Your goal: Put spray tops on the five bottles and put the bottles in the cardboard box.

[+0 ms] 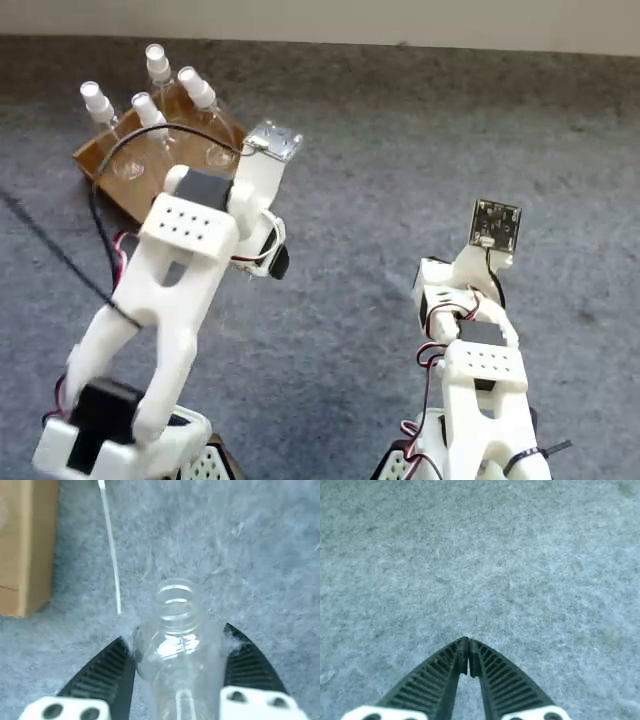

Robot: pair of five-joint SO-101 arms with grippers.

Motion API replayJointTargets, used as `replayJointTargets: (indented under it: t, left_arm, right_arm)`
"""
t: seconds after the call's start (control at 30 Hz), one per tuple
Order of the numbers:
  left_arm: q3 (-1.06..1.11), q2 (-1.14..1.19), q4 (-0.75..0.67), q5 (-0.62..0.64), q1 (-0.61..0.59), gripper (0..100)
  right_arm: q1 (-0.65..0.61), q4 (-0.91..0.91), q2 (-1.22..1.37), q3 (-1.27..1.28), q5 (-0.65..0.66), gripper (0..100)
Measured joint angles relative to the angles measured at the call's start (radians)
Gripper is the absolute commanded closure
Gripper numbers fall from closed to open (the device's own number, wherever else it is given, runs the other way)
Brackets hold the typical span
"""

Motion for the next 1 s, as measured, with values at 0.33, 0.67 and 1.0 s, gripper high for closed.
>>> replayJointTargets:
  t: [0.33,0.67,1.0]
  left_arm:
    - [0.147,-0.322,0.000,0.000,0.002,89]
    - [0.405,-0.690,-0.095,-0.002,-0.135,89]
    - [0.766,-0.911,-0.376,0.011,-0.166,89]
  right_arm:
    - [-0.040,0.000,0.000,0.000,0.000,98.9]
    - [-0.169,0.000,0.000,0.038,0.000,98.9]
    - [-0.250,0.000,0.000,0.038,0.000,98.9]
